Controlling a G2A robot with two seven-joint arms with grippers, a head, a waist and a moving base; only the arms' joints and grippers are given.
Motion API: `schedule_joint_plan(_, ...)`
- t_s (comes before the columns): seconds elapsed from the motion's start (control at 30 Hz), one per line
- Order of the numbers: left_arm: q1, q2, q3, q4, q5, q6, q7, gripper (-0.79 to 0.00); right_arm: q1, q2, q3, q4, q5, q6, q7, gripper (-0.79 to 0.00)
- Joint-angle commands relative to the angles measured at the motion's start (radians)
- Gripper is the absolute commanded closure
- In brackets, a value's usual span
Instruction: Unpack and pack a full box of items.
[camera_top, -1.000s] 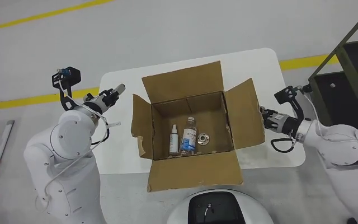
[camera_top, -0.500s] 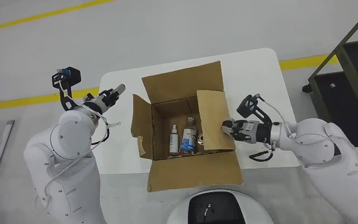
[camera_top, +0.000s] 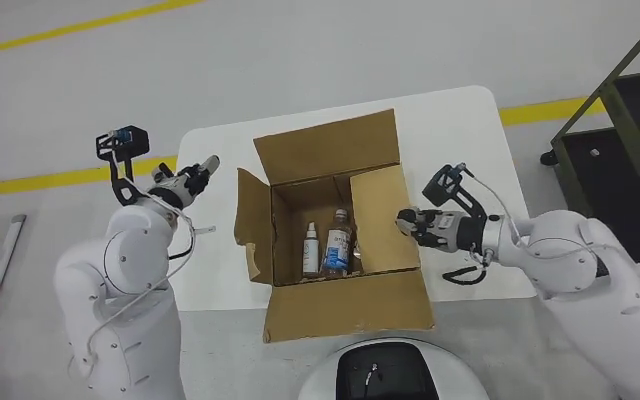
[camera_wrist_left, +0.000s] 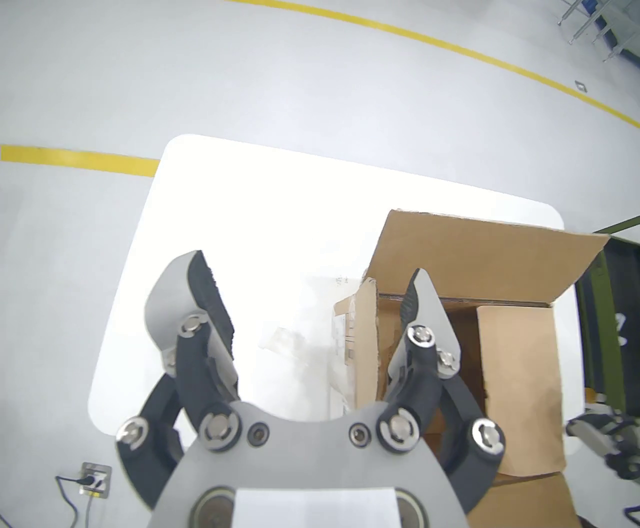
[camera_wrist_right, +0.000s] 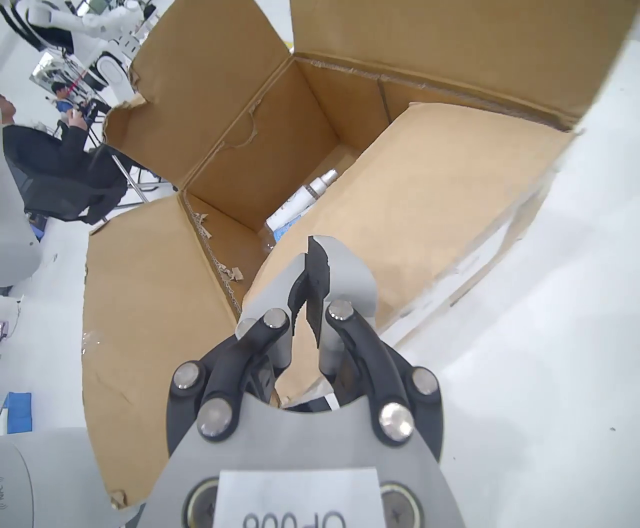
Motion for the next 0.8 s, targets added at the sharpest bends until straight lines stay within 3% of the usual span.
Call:
schedule_joint_plan(0.0,0.025,0.003,-0.010,0.004,0.010,-0.017,-0.002,0.000,-0.013,0.004,0.043,-0.005,0.016,0.020,-0.016,0.000)
schedule_joint_plan(0.2,0.117,0.014,-0.039,0.025,0.109,-0.048,0.055,0.000,-0.087,0.012,0.192,-0.001,0.120,0.128,-0.122,0.000)
schedule_joint_plan(0.37,0.191,0.020,-0.025,0.033,0.148,-0.128,0.139,0.000,-0.127,0.014,0.219,0.034,0.157,0.170,-0.132,0.000)
schedule_joint_plan(0.5,0.246,0.024,-0.018,0.016,0.084,-0.243,0.204,0.000,-0.127,0.014,0.219,0.034,0.157,0.170,-0.132,0.000)
schedule_joint_plan(0.7,0.304,0.028,-0.032,0.004,-0.071,-0.343,0.229,0.000,-0.127,0.014,0.219,0.034,0.157,0.170,-0.132,0.000)
schedule_joint_plan(0.77,0.315,0.030,-0.030,0.013,-0.126,-0.377,0.234,0.000,-0.144,0.013,0.213,0.030,0.148,0.119,-0.175,0.000)
